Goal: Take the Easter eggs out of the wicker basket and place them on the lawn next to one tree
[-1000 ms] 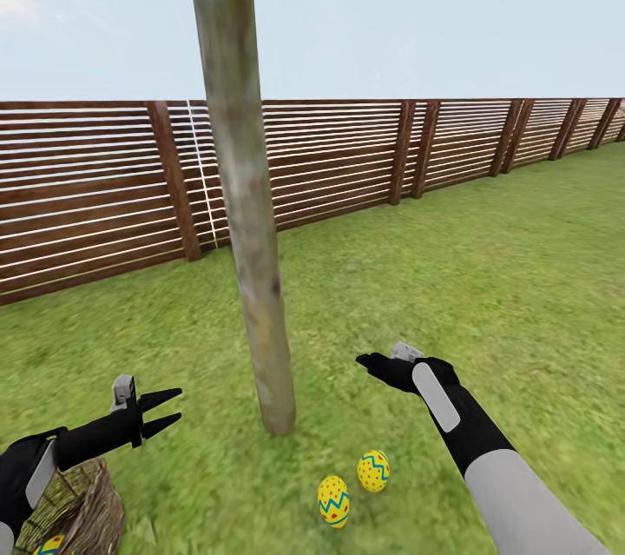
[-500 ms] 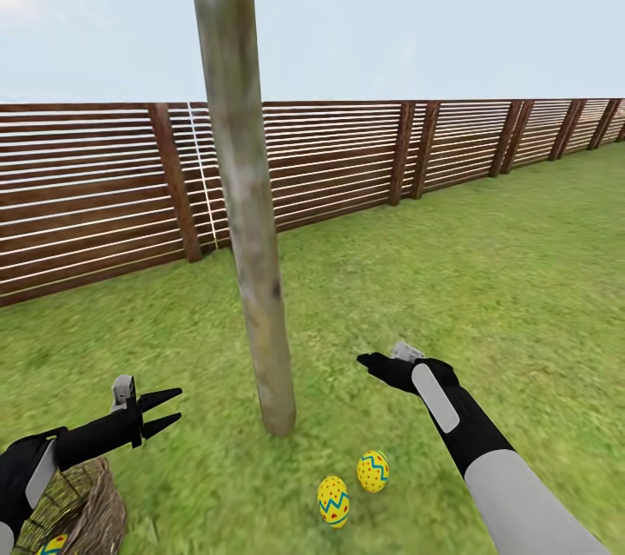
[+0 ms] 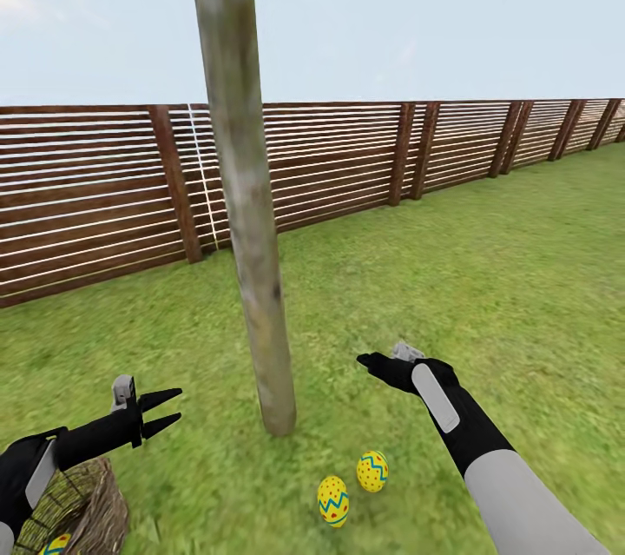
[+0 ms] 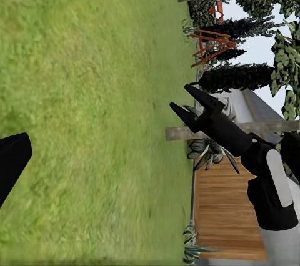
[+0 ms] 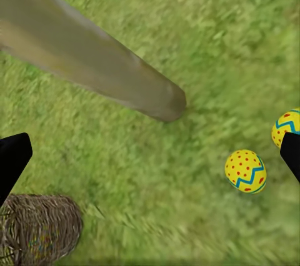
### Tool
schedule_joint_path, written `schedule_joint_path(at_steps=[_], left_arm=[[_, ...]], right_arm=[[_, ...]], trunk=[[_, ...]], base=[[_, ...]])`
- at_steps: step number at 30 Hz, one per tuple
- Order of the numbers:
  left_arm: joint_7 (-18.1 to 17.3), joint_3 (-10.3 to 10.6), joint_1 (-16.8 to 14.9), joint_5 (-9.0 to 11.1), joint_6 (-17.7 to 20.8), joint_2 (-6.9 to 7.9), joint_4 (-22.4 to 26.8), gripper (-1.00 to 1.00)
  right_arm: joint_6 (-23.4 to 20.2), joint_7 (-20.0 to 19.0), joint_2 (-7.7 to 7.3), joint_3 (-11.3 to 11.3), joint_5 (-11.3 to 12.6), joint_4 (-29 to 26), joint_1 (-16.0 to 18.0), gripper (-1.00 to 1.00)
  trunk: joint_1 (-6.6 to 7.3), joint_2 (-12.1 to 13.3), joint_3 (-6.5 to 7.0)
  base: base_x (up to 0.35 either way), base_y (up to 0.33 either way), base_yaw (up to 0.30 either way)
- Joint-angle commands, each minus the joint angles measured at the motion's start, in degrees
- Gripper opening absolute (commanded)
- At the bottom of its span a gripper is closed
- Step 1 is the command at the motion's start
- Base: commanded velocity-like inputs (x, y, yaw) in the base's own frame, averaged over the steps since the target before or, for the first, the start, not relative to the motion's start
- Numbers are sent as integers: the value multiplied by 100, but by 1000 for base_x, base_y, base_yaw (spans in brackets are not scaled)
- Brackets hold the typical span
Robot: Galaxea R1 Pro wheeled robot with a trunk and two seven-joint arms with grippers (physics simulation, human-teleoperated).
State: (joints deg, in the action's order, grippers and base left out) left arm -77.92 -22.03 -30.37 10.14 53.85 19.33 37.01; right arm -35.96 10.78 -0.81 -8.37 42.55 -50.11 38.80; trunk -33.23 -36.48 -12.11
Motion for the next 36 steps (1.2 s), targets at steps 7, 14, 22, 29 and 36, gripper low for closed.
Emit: schedule_joint_path(at_steps=[7,14,22,29,36], left_arm=[[-14,-3,-4,6,55,2,2,100],[-18,-3,-4,6,55,8,0,100],[-21,-3,-4,6,55,9,1,100],[-21,-3,-4,6,55,9,2,100],[-21,-3,-4,6,55,9,3,100]], right_arm=[[-7,55,-4,-25,60,-9,5,100],[-7,55,-5,-25,62,-10,5,100],[0,55,1,-25,61,-9,4,100],[1,55,4,-25,60,-8,4,100],[2,55,84,-25,26,-8,5,100]], trunk=[[153,275,117],[306,555,243],[482,876,386],[636,1157,512],[745,1356,601]], base=[[0,0,37],[0,0,241],[0,0,279],[0,0,281],[0,0,281]])
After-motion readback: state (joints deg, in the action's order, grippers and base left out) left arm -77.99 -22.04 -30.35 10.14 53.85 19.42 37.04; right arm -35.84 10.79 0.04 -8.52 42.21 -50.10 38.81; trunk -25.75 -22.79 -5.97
